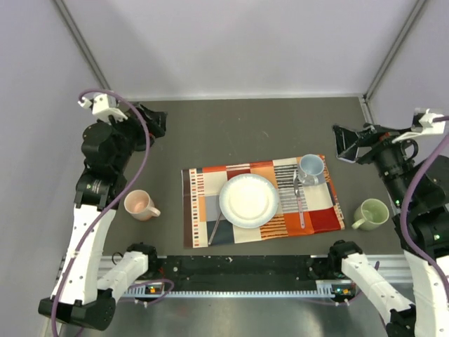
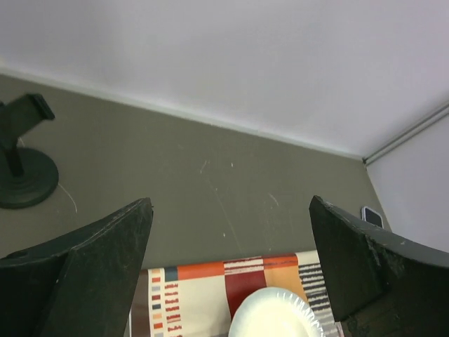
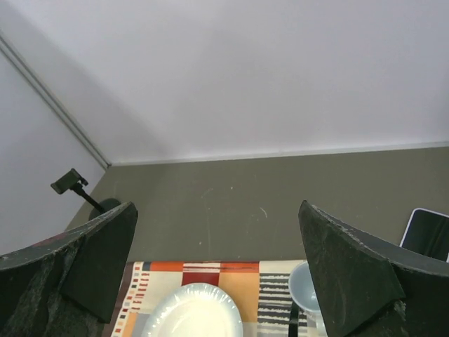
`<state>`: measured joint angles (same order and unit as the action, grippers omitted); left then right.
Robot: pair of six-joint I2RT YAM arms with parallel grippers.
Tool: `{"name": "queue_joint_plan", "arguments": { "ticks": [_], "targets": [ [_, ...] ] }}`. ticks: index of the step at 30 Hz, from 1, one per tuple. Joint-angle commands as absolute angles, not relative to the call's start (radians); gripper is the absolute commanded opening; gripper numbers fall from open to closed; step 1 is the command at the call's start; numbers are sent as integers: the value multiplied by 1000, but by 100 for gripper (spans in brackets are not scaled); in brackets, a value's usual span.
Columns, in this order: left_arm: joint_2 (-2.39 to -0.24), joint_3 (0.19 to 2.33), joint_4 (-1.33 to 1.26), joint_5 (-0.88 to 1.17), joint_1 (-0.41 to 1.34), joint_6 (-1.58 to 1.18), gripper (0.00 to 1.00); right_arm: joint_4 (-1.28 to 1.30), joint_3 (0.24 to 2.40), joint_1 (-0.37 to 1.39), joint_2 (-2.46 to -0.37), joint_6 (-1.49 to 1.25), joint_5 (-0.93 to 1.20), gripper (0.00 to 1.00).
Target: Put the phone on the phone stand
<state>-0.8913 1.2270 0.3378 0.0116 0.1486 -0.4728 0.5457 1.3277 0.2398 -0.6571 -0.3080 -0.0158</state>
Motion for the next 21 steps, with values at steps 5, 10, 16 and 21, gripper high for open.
{"name": "queue_joint_plan", "arguments": {
  "ticks": [5,10,16,21],
  "targets": [
    [-985,1212,302,173,118,-535,99,384,1232,268,-808,-345,86,99],
    [-1058,1290,376,282,101,-534,99,126,1201,446,-1027,-313,3,99],
    [-1025,1293,468,198,89,-439,99,-331,1105,596,-1331,-347,80,99],
    [-1019,1295,532,78,78,-359,99,-350,1204,667,-1558,-330,150,99]
  ]
}}
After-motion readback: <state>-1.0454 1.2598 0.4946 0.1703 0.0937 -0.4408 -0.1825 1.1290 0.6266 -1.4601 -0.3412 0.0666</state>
